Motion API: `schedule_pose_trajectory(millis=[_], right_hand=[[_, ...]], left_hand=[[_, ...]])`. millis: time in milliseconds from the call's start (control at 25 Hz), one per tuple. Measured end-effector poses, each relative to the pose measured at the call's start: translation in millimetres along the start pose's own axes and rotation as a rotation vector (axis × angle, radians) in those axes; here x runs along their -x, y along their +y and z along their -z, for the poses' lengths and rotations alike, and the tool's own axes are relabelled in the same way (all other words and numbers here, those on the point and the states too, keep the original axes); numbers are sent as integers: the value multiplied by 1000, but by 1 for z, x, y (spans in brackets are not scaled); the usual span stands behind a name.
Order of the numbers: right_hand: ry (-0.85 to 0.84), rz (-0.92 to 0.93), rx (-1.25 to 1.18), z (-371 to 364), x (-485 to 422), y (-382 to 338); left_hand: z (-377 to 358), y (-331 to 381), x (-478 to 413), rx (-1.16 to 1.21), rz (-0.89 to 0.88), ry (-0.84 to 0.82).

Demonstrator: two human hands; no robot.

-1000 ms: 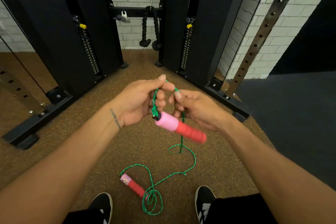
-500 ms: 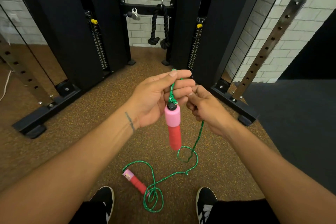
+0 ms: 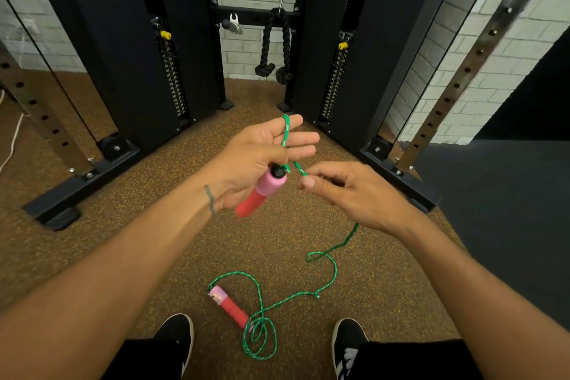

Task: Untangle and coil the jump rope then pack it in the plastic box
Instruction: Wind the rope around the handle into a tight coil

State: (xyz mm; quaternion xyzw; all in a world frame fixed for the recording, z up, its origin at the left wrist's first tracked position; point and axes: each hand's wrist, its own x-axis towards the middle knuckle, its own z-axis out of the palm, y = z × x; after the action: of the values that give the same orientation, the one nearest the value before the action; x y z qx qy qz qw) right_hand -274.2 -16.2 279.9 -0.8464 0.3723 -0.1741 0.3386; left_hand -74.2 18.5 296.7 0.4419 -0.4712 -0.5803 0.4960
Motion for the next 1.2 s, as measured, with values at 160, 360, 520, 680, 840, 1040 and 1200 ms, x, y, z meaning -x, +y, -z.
schedule_pose_trajectory(millis=[160,360,520,680,840,1040,1200], right_hand=[[-19,36,71,0,2,1],[-113,43,73,4,1,-4],[-138,84,1,11,3,-11],[-189,71,-16,13,3,-10],[-152,153,-36,10,7,-15],[-32,230,-225,23,8,-16],[-100,219,-344,26,14,-23]], left_hand=[[-5,-4,3,25,-10,-5],[0,-4,-1,205,-39,85],[-1,-2,2,15,-13,1],[5,-5,-1,-22,-29,67],[6,-6,0,-211,-2,-75],[3,-4,5,-399,21,-319],[-3,-2,1,-170,54,-114]])
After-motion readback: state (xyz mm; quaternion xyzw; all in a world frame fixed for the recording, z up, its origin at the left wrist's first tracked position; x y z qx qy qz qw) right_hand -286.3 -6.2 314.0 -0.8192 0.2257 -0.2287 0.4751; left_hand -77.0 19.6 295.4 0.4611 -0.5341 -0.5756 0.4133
